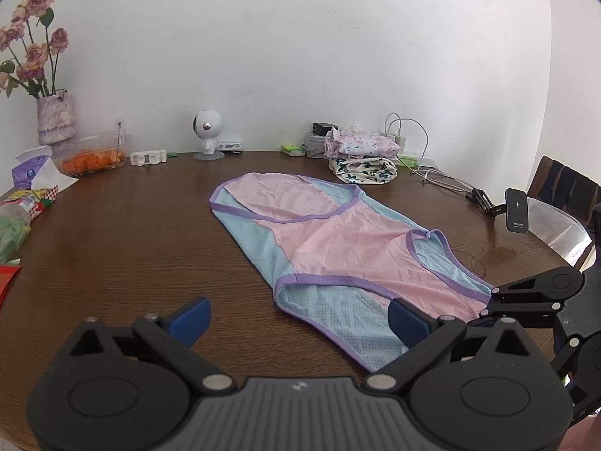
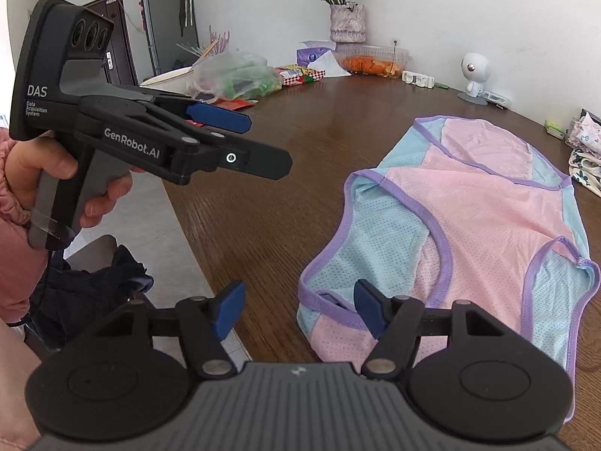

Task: Fold clothes
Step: 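Grasp the garment's purple hem with the right tool, then grasp the garment's opposite trimmed end with the left tool while the right tool holds the hem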

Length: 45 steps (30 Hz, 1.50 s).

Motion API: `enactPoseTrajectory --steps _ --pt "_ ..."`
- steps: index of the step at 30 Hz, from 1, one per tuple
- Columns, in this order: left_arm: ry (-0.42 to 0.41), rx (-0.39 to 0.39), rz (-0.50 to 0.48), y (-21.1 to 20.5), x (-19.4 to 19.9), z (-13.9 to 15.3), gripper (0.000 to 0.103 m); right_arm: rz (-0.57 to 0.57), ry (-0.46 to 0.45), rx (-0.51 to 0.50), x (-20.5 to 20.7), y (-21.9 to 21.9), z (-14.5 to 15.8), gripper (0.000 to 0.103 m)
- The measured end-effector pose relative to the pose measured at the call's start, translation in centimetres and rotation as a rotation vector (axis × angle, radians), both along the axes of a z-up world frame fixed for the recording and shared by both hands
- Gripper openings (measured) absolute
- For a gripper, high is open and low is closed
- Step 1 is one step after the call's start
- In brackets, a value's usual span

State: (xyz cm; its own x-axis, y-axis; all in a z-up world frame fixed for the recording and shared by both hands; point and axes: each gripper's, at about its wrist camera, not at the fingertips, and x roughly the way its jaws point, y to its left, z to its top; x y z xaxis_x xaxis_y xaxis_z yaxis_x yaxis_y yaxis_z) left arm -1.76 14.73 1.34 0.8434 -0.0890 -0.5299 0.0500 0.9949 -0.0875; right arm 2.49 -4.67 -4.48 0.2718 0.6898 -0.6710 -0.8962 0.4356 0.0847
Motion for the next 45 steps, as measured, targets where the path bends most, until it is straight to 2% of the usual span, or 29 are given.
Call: enactPoseTrajectory --steps 6,9,11,14,16,18,21,23,26,27,31,33,34,45 --pt "-0.001 -0.050 -0.003 1.3 -0.3 -1.0 0.101 0.001 -0.028 -0.096 -0.1 2.1 -0.7 0.048" --pt "0.000 -0.061 -0.010 1.6 0.1 -1.1 0.101 0.003 -0.032 -0.138 0.0 2.8 -1.1 0.033" --pt "0.018 -0.077 -0.011 1.9 1.4 -1.2 0.101 -0.001 -0.054 -0.158 0.0 3.0 -1.2 0.019" --pt "0.047 -0.102 -0.013 2.5 3.5 -1.3 0.101 -0.004 -0.052 -0.166 0.4 2.9 -1.0 0.009" --pt "0.066 -0.119 -0.015 2.8 4.9 -1.3 0.101 -0.006 -0.029 -0.151 0.9 2.6 -0.9 0.008" --pt "0.102 -0.174 0.001 3.7 7.5 -1.4 0.098 -0.013 0.003 -0.119 1.3 2.1 -0.7 0.007" --pt "0.158 -0.228 0.028 5.0 11.8 -1.7 0.083 -0.026 0.068 -0.057 2.1 1.1 -0.4 0.007" --pt "0.189 -0.224 0.050 5.5 14.8 -1.8 0.076 -0.035 0.118 -0.007 2.7 0.3 -0.2 0.007" --pt "0.239 -0.195 0.122 6.7 19.8 -2.3 0.053 -0.049 0.185 0.063 3.5 -0.9 0.0 0.007" --pt "0.255 -0.191 0.141 7.1 21.2 -2.6 0.049 -0.053 0.197 0.079 3.6 -1.1 0.0 0.007" --pt "0.289 -0.161 0.213 8.8 26.5 -3.5 0.044 -0.059 0.223 0.126 4.0 -1.9 0.0 0.007" --pt "0.284 -0.142 0.224 9.4 28.4 -3.7 0.036 -0.062 0.232 0.143 4.3 -2.2 0.1 0.007" --pt "0.287 -0.147 0.224 9.7 29.2 -3.7 0.035 -0.065 0.235 0.149 4.4 -2.4 0.1 0.007" --pt "0.309 -0.178 0.223 11.9 33.0 -4.6 0.028 -0.086 0.262 0.181 5.6 -2.9 0.0 0.008"
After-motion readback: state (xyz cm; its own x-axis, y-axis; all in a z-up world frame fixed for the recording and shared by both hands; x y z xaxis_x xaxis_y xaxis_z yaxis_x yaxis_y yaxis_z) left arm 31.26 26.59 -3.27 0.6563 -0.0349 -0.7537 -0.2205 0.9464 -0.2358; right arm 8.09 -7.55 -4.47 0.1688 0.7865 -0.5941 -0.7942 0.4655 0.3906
